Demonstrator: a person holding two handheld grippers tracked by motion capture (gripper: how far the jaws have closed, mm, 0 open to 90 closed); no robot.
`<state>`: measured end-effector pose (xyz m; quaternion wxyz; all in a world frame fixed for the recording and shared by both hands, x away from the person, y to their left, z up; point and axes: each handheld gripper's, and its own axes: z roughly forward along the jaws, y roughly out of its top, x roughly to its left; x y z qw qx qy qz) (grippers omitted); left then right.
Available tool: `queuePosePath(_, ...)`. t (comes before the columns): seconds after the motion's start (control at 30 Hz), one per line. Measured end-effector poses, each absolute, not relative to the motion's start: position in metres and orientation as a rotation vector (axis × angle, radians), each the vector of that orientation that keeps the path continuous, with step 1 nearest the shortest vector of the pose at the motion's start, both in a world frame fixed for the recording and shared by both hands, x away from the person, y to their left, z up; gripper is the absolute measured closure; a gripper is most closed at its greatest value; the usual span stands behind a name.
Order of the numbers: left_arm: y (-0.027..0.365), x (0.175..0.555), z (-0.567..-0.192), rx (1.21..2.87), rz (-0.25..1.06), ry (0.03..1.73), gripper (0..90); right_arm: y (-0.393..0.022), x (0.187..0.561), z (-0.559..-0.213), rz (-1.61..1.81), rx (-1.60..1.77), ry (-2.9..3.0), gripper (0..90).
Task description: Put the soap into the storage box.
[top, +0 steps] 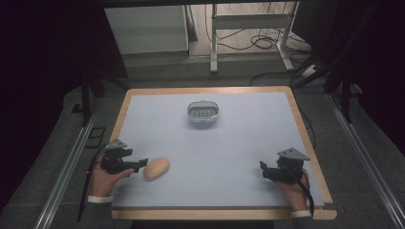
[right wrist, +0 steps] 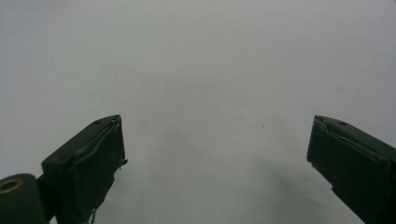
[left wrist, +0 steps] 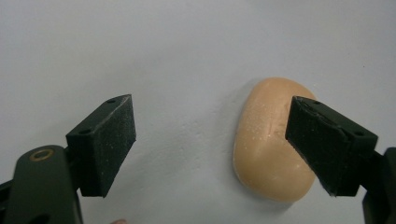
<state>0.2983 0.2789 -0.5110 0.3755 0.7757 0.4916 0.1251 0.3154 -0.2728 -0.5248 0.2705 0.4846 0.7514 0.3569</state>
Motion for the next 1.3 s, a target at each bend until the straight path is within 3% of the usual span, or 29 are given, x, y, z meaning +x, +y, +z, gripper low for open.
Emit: queuePosePath(1.3, 0.29, 0.293, -0.505, 1.967, 0.344, 1.275, 16.2, -0.281, 0.316, -0.528, 0.961, 1.376, 1.973, 6.6)
